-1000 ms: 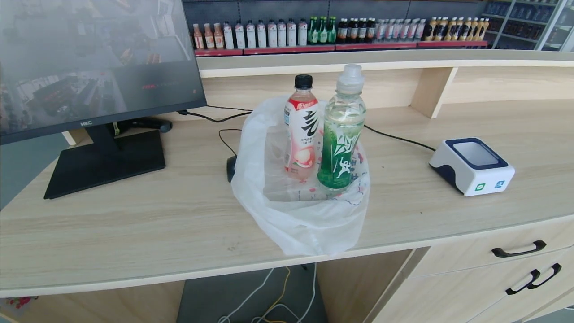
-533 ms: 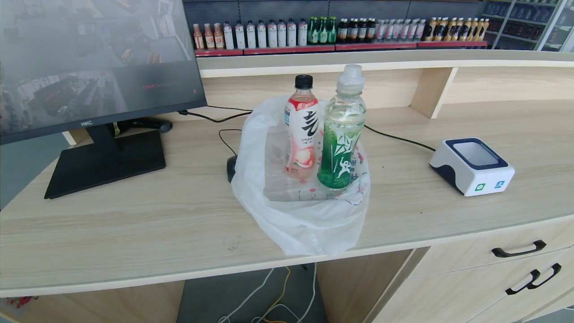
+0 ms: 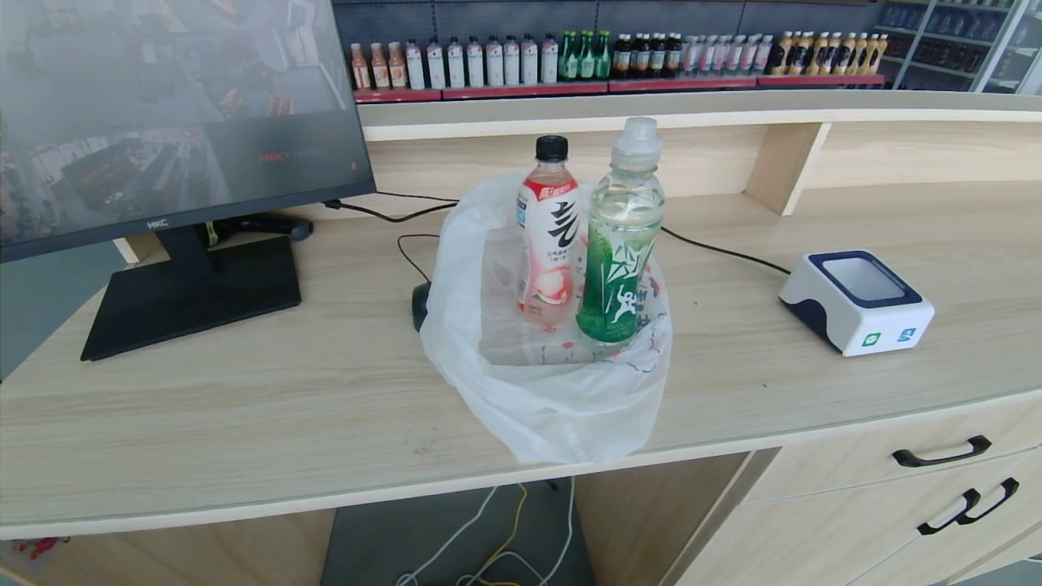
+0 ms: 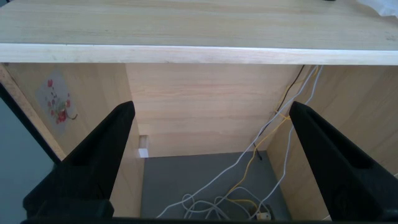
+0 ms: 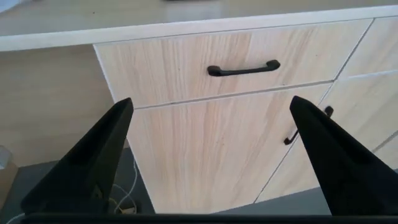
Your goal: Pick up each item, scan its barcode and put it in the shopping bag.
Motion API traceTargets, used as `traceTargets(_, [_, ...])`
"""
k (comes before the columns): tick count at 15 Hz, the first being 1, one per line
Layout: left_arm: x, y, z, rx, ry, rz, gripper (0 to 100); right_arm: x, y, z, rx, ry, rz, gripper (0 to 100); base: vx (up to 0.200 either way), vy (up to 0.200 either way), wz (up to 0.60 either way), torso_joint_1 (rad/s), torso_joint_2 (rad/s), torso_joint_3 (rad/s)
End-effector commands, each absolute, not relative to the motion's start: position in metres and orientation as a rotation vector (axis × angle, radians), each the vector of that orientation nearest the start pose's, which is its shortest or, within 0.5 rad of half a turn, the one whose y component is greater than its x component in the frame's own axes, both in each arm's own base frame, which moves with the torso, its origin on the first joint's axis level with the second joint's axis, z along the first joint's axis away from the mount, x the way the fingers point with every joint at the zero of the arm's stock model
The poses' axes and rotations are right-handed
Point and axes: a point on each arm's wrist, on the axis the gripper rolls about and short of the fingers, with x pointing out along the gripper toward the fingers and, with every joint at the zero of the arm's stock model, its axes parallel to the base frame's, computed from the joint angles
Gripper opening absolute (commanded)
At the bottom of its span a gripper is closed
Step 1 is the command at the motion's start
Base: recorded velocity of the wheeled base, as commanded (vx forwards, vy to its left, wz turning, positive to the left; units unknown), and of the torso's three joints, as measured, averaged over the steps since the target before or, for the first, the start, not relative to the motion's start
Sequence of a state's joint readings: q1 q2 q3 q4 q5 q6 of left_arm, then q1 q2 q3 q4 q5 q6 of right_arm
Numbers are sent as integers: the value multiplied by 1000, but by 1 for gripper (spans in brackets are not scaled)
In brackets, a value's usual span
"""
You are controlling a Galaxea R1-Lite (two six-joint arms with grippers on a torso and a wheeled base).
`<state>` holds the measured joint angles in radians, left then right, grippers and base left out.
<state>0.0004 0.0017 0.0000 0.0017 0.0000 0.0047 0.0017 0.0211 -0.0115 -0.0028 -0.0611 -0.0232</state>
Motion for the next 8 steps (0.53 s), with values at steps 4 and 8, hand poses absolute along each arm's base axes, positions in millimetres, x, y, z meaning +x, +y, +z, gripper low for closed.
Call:
traceTargets(4, [-23,0,75,0,3,0,100,-23,-1,76,12,-5,-48,100,-50,0,0,2,1,1])
traceTargets(8, [-23,0,75,3,3,2,100,-23,-1,76,12,-5,-48,100,-100,0,0,8,1,-1])
